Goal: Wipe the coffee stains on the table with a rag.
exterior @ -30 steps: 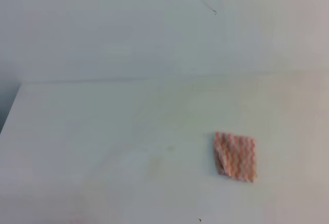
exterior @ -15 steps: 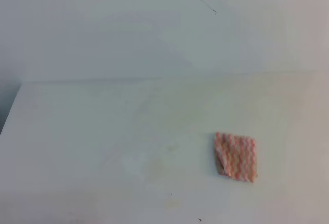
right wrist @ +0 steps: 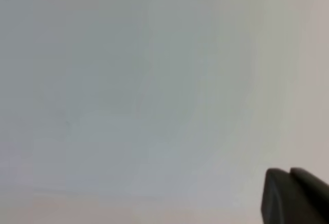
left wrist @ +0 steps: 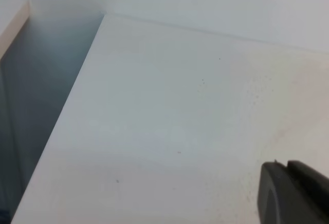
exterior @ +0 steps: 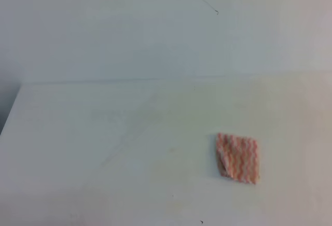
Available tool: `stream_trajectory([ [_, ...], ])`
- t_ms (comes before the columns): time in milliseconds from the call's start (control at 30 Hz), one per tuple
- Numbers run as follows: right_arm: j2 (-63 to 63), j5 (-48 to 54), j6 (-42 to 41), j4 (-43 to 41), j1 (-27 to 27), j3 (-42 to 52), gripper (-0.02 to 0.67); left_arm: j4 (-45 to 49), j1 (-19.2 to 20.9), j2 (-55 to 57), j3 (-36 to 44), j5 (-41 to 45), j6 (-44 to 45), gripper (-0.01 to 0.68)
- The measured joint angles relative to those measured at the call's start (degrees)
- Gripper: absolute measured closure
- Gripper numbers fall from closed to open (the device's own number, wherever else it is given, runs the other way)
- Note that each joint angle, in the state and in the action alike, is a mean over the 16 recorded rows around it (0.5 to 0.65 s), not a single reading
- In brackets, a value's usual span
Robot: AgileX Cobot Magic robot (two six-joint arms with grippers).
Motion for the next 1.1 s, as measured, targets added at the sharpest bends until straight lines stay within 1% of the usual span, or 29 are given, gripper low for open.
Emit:
stream_trajectory([
  [133, -9.88, -3.10, 1.34, 0.54, -3.26, 13.88, 0.649, 0.00, 0.00, 0.00, 0.00, 0.00, 0.00, 0.672],
  [267, -16.85, -4.82, 1.89, 1.87, -5.76, 25.85, 0.649, 0.00, 0.00, 0.00, 0.00, 0.00, 0.00, 0.672],
  [367, -20.09, -6.28, 2.35, 2.86, -6.97, 32.99, 0.649, 0.00, 0.00, 0.00, 0.00, 0.00, 0.00, 0.672],
  [467, -21.78, -7.22, 2.88, 3.81, -7.68, 38.24, 0.649, 0.00, 0.00, 0.00, 0.00, 0.00, 0.00, 0.672],
  [567, -22.25, -8.10, 3.22, 4.45, -8.06, 41.71, 0.649, 0.00, 0.00, 0.00, 0.00, 0.00, 0.00, 0.672],
  [700, -22.22, -8.98, 3.16, 4.88, -8.15, 44.02, 0.649, 0.00, 0.00, 0.00, 0.00, 0.00, 0.00, 0.672],
  [1100, -22.28, -8.42, 2.57, 5.52, -8.14, 44.51, 0.650, 0.00, 0.00, 0.00, 0.00, 0.00, 0.00, 0.672],
])
